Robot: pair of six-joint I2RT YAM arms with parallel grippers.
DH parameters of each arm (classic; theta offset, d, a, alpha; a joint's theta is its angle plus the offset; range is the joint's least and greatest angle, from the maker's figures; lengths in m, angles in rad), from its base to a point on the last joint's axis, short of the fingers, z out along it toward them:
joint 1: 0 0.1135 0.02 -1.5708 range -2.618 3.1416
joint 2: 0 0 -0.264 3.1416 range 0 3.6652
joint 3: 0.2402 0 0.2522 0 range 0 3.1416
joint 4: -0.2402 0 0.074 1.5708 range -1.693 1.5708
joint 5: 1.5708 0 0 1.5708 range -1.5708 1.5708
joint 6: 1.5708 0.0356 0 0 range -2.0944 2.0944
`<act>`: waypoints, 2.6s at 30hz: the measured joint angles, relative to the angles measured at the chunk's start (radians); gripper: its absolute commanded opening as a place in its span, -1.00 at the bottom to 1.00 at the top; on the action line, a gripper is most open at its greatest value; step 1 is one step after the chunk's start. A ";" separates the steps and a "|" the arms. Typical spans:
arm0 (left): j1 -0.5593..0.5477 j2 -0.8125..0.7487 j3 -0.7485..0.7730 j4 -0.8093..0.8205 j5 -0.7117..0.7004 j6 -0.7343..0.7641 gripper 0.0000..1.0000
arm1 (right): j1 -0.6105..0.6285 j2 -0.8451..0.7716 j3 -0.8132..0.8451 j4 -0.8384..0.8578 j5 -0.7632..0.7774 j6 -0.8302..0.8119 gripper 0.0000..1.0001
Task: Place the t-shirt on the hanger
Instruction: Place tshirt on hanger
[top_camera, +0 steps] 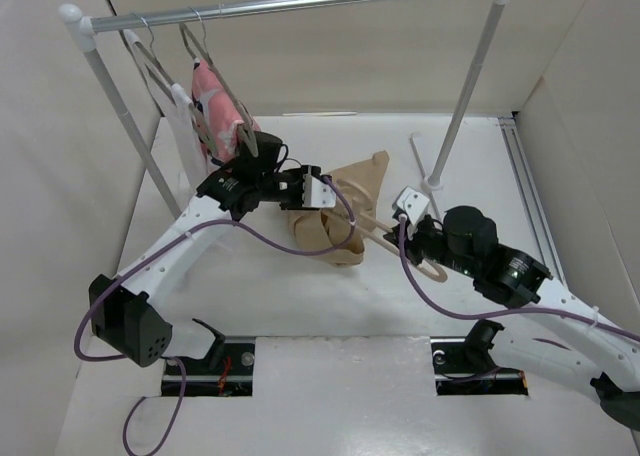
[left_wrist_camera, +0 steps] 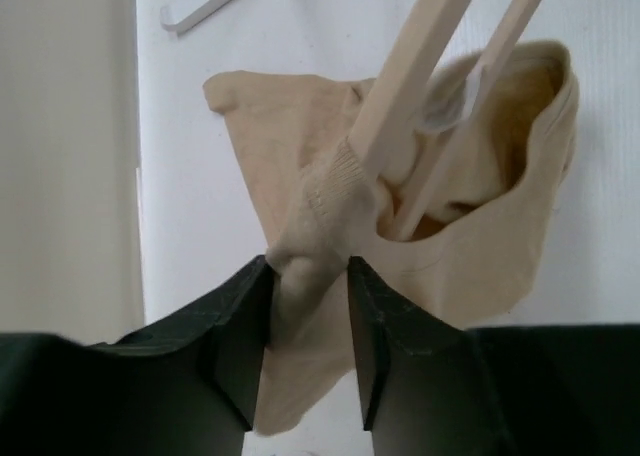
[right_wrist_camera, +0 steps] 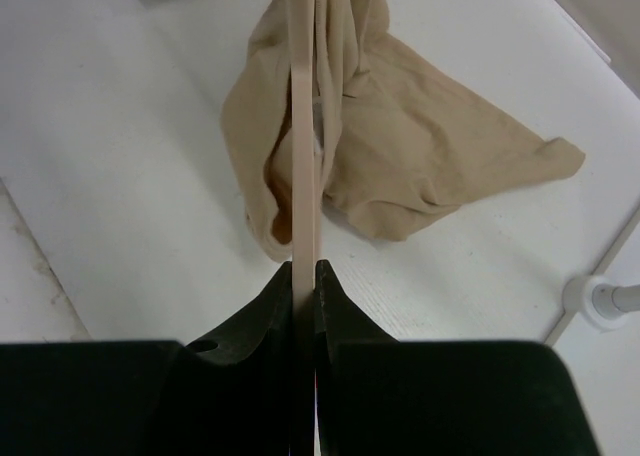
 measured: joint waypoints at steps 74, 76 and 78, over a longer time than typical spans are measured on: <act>-0.031 -0.092 -0.118 0.358 -0.151 -0.761 -1.00 | -0.223 0.120 -0.104 0.276 0.172 0.718 1.00; -0.031 -0.092 -0.119 0.369 -0.149 -0.776 -1.00 | -0.223 0.197 -0.104 0.344 0.144 0.739 0.97; -0.031 -0.092 -0.119 0.374 -0.146 -0.786 -1.00 | -0.224 0.293 -0.103 0.414 0.111 0.748 0.91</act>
